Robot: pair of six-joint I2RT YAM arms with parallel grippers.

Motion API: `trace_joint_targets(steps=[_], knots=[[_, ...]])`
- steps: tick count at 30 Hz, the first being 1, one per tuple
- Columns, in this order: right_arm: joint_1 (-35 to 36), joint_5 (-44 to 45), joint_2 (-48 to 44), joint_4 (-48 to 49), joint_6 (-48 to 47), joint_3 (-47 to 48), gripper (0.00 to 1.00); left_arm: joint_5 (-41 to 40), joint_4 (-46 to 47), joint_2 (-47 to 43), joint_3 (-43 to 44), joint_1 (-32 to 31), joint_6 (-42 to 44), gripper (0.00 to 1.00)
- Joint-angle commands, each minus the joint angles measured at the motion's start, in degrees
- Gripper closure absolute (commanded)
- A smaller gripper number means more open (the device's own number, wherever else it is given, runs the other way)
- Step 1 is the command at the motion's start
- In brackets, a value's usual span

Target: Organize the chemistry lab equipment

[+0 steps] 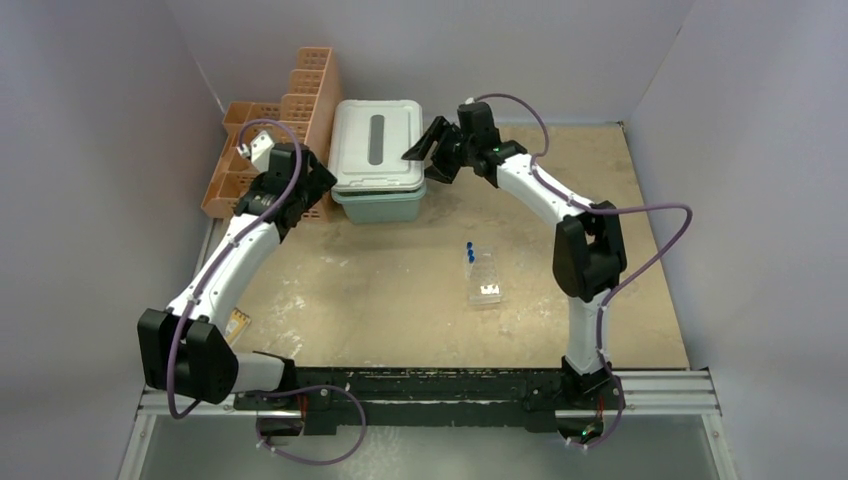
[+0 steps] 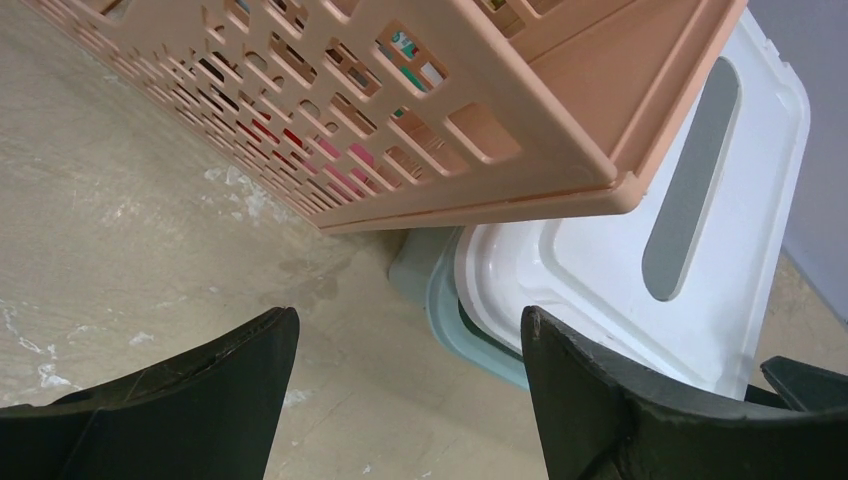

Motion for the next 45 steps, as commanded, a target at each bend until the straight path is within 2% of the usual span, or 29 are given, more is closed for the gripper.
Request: trace_joint_targets(steps=[1,6,9,14,23,28,33,39,45], knots=[[0.9,5.3,-3.2,-9.5,-9.7,4.7,0.31,-0.1,3.1,0.6,-0.2,0.4,-0.7,0.19],[1.7,13.2,-3.9,-13.6,-16.0,6.4,0.3,1.2,4.4,0.8,-0.3,0.5,-0.5,0.19],[1.6,14.6,-2.3,-15.2,-19.7,8.2,0.31,1.9,5.6,1.2,-0.6,0.5,-0.4,0.19],[1.8,13.9,0.7,-17.1,-24.2,10.1,0.33,3.7,8.2,2.0,-1.8,0.5,-0.6,0.2],[2.7,8.9,3.3,-16.3,-28.4,9.6,0.28,3.5,10.1,1.8,-4.0,0.4,0.1,0.2],[3.0,9.7,4.3,-18.1,-29.5,9.9,0.28,5.0,11.0,2.6,-4.7,0.4,0.2,0.2],[3.0,11.2,3.2,-21.1,-30.8,10.2,0.34,5.3,10.7,2.0,-5.0,0.4,0.7,0.2],[3.0,10.3,2.7,-22.9,-31.8,10.4,0.48,6.2,10.9,2.0,-5.7,0.4,0.8,0.2],[3.0,9.1,3.0,-23.2,-31.8,10.1,0.5,6.0,10.3,2.1,-6.9,0.4,0.1,0.2]])
